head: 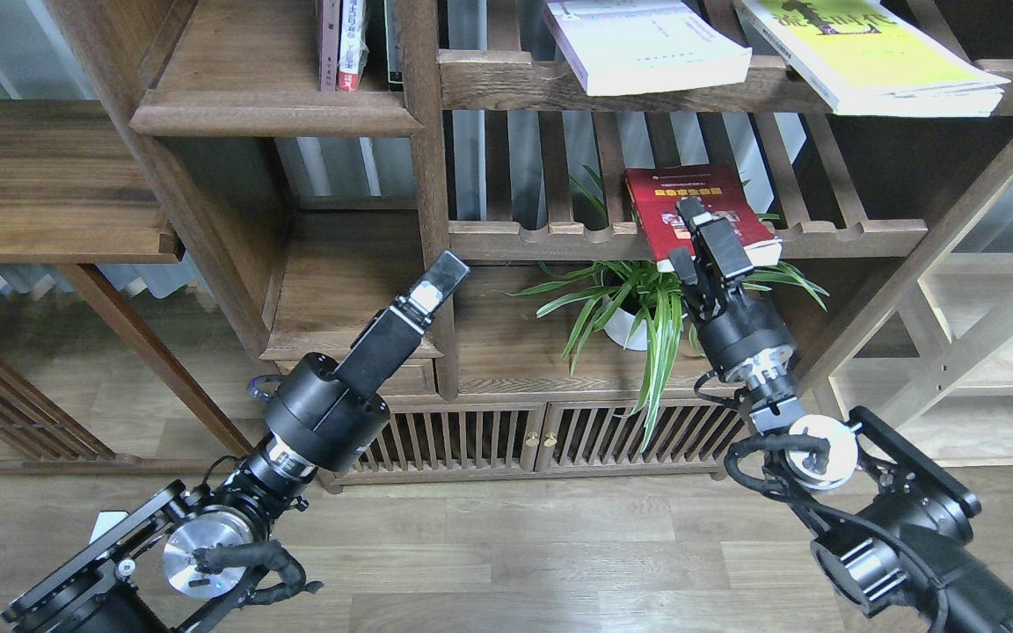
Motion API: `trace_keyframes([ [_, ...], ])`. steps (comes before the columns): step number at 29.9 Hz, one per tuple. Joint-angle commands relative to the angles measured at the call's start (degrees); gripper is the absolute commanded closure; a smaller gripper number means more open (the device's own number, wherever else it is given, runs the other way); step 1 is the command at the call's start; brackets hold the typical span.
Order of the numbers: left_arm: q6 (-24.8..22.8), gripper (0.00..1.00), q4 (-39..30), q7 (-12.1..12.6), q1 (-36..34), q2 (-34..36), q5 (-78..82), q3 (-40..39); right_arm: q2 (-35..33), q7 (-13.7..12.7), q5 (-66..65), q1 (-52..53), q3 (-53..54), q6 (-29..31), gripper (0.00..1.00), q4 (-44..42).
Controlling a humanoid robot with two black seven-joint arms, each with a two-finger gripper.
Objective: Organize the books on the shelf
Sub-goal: 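Move the right gripper up to the red book on the middle shelf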
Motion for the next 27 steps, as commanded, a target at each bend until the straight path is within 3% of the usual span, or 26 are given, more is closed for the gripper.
trace_keyframes([
  [1, 0.0, 0.01, -0.06, 1.52, -0.06, 0.22, 0.1, 0.09, 0.07, 0.0, 0.02, 0.04, -0.04, 0.0, 0.0, 0.0],
  [6, 0.0, 0.01, -0.14, 7.67, 0.02, 0.84, 0.28, 0.18, 0.16, 0.0, 0.02, -0.05, -0.04, 0.0, 0.0, 0.0],
  [18, 0.0, 0.01, 0.03, 8.21, -1.38, -1.27, 0.28, -0.35, 0.24, -0.09, 0.02, -0.58, -0.21, -0.18, 0.0, 0.17],
  [27, 0.0, 0.01, 0.12, 8.3, -1.82, -1.18, 0.19, -1.05, 0.24, -0.09, 0.02, -4.44, -0.65, -3.95, 0.0, -0.18],
])
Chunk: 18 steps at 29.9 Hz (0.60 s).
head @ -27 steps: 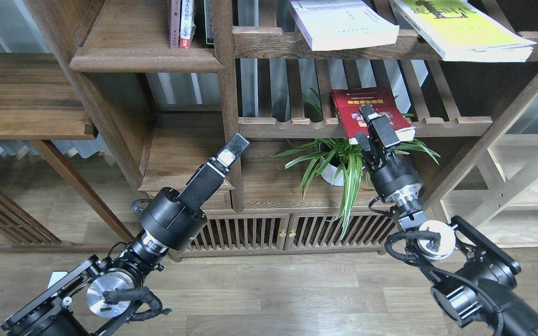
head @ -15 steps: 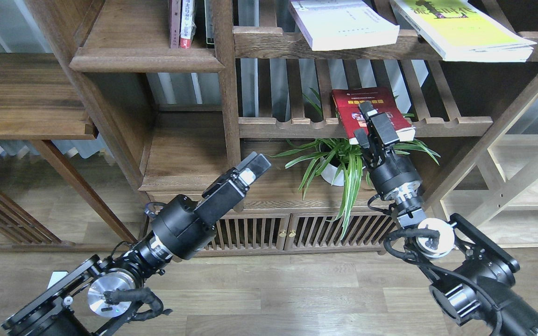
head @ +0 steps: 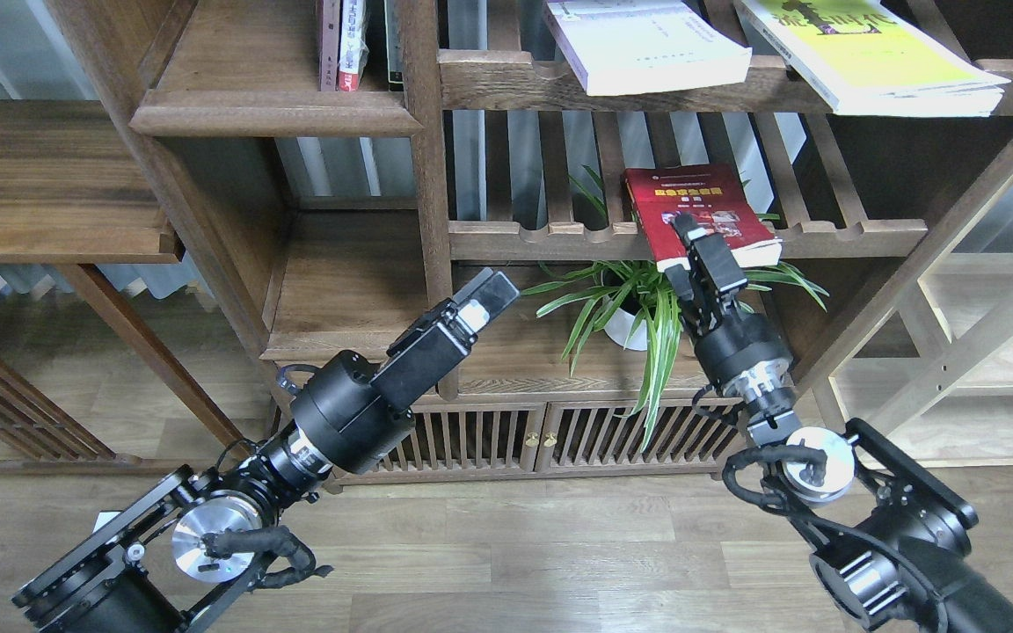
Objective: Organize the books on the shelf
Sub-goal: 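Move the right gripper up to the red book on the middle shelf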
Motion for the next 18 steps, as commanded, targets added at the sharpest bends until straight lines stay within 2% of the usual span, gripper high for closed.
trace_keyframes([
  [1, 0.0, 0.01, 0.06, 0.01, 0.04, 0.15, -0.22, -0.46, 0.17, 0.0, 0.0, -1.68, 0.02, -2.44, 0.0, -0.14],
  [14, 0.0, 0.01, 0.32, 0.27, 0.66, 1.11, -0.31, -2.49, 2.62, 0.0, 0.62, 0.95, 0.81, -15.7, 0.0, -0.75],
  [18, 0.0, 0.01, 0.41, 0.45, 0.74, 1.37, -0.04, -1.78, 6.13, -0.09, 0.62, 1.39, 2.73, -17.38, 0.0, -1.72],
])
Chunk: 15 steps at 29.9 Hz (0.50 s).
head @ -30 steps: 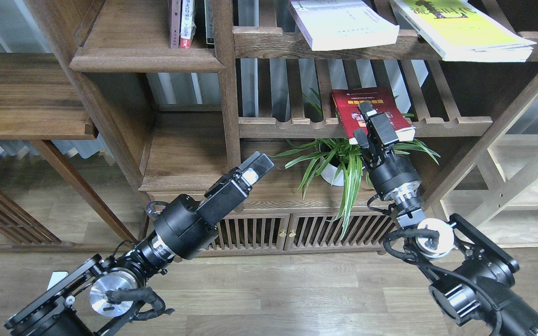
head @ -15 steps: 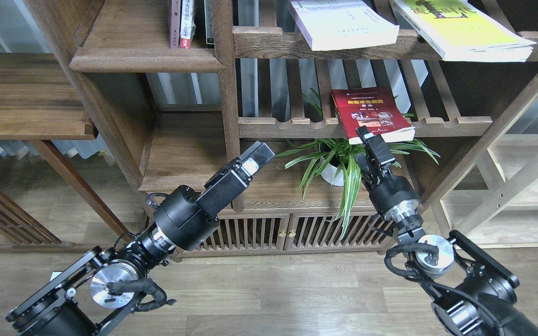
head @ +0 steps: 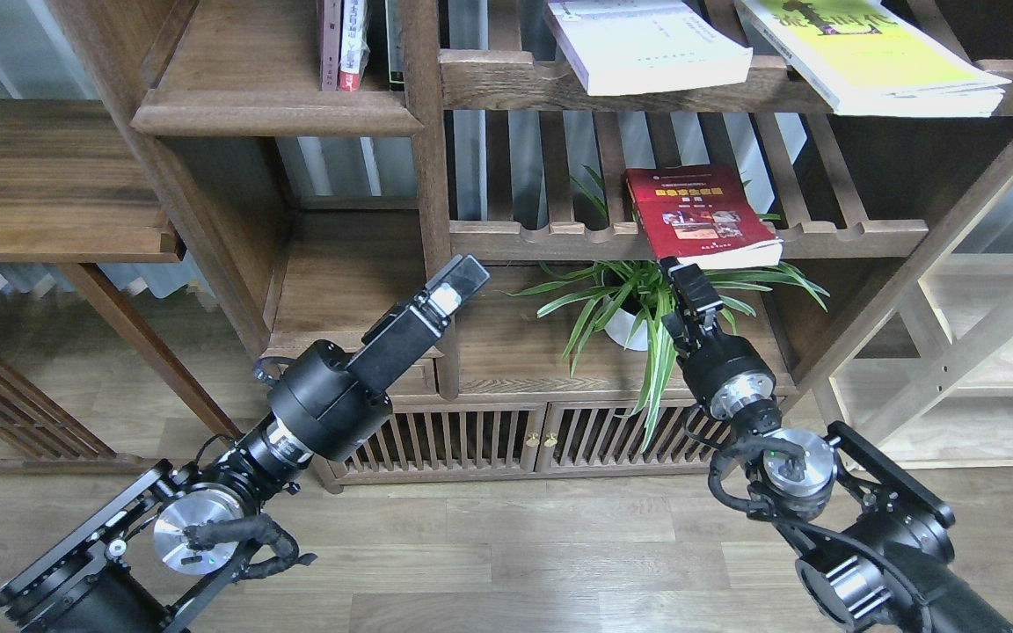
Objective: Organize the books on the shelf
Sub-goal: 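Move the right gripper up to the red book on the middle shelf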
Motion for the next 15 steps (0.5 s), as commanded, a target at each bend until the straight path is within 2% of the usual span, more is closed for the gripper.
trace_keyframes([
  [1, 0.0, 0.01, 0.01, 0.16, 0.09, 0.33, 0.22, 0.5, 2.82, -0.02, 0.01, 0.49, 2.39, -1.33, 0.0, -0.94],
  [15, 0.0, 0.01, 0.37, 0.16, 0.36, 0.25, 0.39, 2.26, 3.71, -0.02, 0.1, 4.71, 6.78, -3.62, 0.0, -6.38],
])
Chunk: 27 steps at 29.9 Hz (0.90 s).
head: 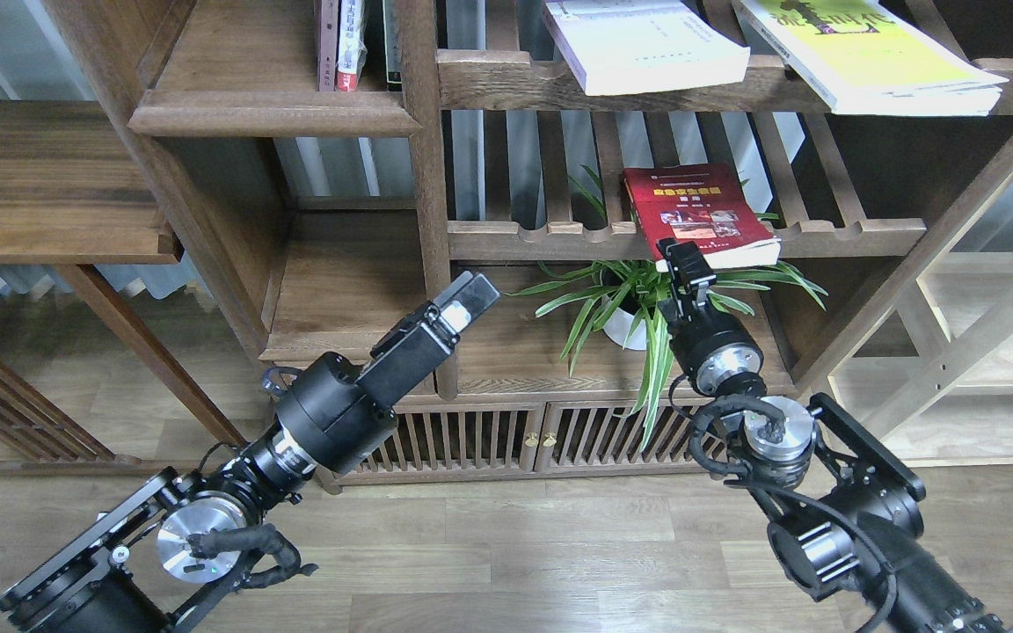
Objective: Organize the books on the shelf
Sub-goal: 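Move the right gripper up to the red book on the middle shelf, then close the right gripper on the bottom edge of the red book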
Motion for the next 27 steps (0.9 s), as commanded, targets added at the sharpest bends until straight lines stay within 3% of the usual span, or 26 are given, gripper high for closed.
trace_keyframes([
  [1, 0.0, 0.01, 0.01, 0.0, 0.24, -0.09, 0.02, 0.65, 0.13, -0.01, 0.05, 0.87, 1.96, -0.01, 0.0, -2.19],
  [27, 0.0, 0.01, -0.61, 0.0, 4.19, -0.09, 0.02, 0.91, 3.65, -0.36, 0.14, 5.96, 5.65, 0.78, 0.0, -11.68],
])
